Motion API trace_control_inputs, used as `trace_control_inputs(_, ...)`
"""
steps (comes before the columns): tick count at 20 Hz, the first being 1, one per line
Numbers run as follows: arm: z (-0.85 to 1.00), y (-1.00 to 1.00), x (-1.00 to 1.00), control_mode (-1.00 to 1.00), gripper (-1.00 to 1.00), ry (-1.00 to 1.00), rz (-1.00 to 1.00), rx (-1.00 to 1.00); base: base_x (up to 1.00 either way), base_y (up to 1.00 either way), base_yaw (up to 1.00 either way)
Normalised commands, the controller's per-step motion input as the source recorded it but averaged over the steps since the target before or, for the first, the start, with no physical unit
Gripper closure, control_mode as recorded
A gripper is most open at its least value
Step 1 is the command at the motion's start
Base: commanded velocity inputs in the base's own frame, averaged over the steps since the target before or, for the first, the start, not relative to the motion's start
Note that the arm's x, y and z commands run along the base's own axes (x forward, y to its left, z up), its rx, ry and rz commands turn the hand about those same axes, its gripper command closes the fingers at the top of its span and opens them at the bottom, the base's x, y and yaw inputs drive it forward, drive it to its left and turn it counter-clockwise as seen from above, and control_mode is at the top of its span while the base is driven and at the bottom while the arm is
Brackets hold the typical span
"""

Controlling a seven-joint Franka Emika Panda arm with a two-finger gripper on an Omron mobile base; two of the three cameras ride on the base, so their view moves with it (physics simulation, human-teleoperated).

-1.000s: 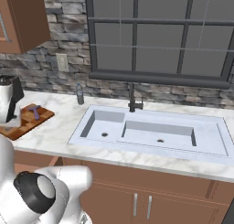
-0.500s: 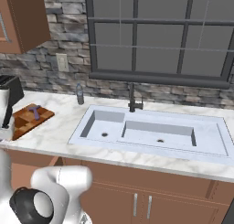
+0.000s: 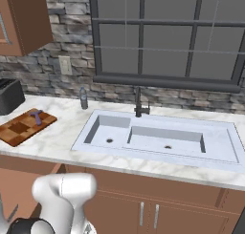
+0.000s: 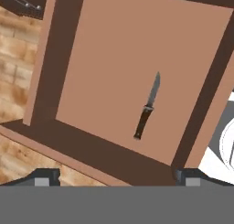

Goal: Open the drawer on the left and place the cutting tools on the cutting board.

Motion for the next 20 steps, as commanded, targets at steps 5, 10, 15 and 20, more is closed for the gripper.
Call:
trace_control_inputs(5,-0.28,-0.14,-0.21,-1.00,-1.00,0.01,-0.07,-0.17,0.00,0.00,0.00)
trace_control_inputs(10,-0.28,-0.17,0.02,-1.00,-1.00,0.01,-0.05,-0.05,0.00,0.00,0.00)
trace_control_inputs(15,-0.43,-0.16,0.02,-1.00,-1.00,0.06,-0.03,-0.03,0.00,0.00,0.00)
trace_control_inputs(20,-0.55,0.00,0.00,-1.00,-1.00,0.07,0.00,-0.04,0.00,0.00,0.00)
